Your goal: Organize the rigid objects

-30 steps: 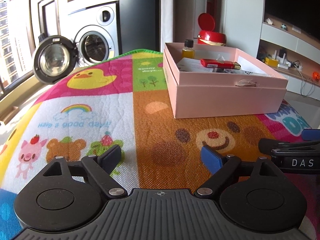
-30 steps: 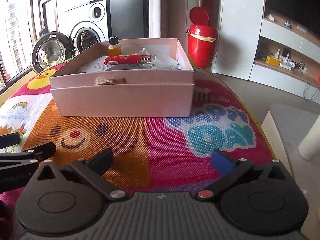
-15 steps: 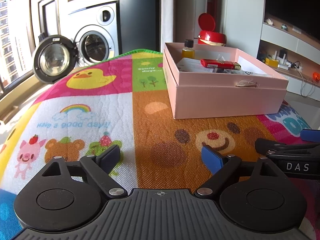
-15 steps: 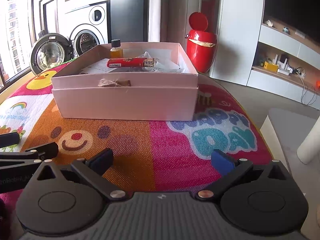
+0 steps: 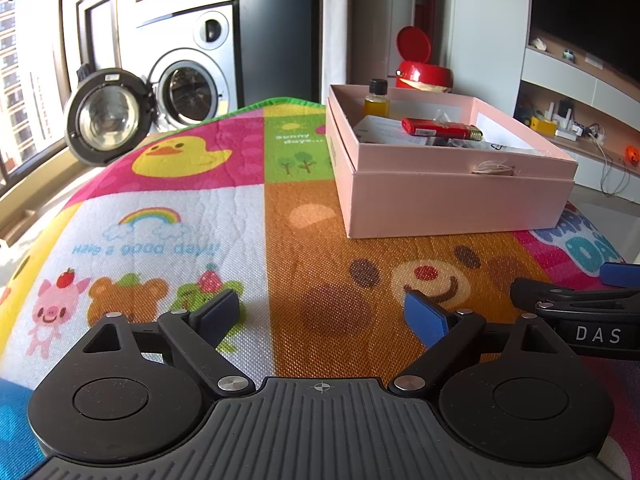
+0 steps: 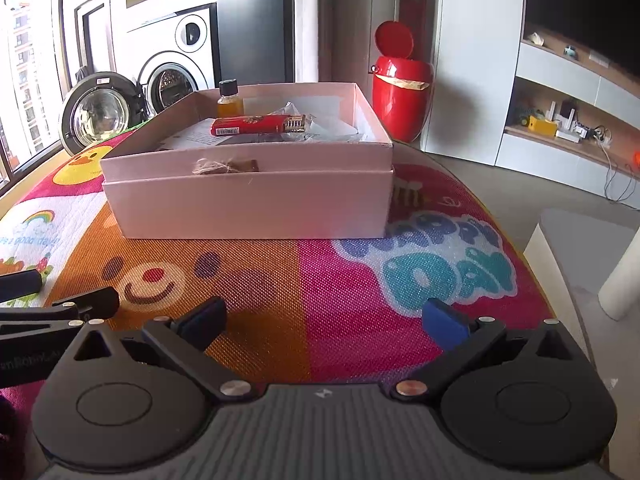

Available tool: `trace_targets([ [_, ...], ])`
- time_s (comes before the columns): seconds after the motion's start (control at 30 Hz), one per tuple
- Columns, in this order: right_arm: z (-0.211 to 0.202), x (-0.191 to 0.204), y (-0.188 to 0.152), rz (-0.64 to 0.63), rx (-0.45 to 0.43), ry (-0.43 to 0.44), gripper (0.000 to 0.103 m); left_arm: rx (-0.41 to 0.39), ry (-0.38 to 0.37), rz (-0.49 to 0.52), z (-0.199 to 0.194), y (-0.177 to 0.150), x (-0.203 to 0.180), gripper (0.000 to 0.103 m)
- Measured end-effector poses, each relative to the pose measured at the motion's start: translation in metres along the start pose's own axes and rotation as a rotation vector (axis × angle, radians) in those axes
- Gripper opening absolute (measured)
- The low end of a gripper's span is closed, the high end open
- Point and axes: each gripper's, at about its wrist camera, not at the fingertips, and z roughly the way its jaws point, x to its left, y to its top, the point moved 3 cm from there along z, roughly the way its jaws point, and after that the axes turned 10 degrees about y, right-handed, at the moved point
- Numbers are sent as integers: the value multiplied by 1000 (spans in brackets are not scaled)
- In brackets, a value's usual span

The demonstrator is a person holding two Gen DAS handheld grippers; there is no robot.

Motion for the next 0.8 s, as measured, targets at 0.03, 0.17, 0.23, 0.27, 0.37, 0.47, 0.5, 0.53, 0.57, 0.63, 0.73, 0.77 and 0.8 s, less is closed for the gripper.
trace_targets([
  [0.03, 0, 0, 0, 0, 0, 0, 103, 1, 0, -1, 0, 0, 0, 94],
  [0.17, 0, 0, 0, 0, 0, 0, 103, 1, -3, -4, 0, 0, 0, 94],
  [0.23, 0, 0, 0, 0, 0, 0, 103, 0, -4, -5, 1, 1, 0, 94],
  [0.27, 0, 0, 0, 0, 0, 0, 103, 0, -1, -2, 1, 1, -1, 94],
  [0.37, 0, 0, 0, 0, -1, 0, 103, 0, 1, -2, 1, 1, -2, 94],
  [0.47, 0, 0, 0, 0, 0, 0, 103, 0, 1, -1, 1, 0, -1, 94],
  [0.5, 0, 0, 0, 0, 0, 0, 103, 0, 0, -3, 1, 1, -1, 94],
  [0.53, 0, 0, 0, 0, 0, 0, 103, 0, 0, -2, 1, 0, -2, 94],
  [0.57, 0, 0, 0, 0, 0, 0, 103, 0, 1, -2, 1, 0, -1, 94],
  [0.63, 0, 0, 0, 0, -1, 0, 103, 0, -1, -3, 1, 1, -1, 94],
  [0.73, 0, 0, 0, 0, 0, 0, 103, 0, 0, -3, 1, 0, -2, 94],
  [0.77, 0, 0, 0, 0, 0, 0, 103, 0, 0, -3, 1, 1, -2, 94],
  [0.8, 0, 0, 0, 0, 0, 0, 103, 0, 0, -3, 1, 1, -2, 94],
])
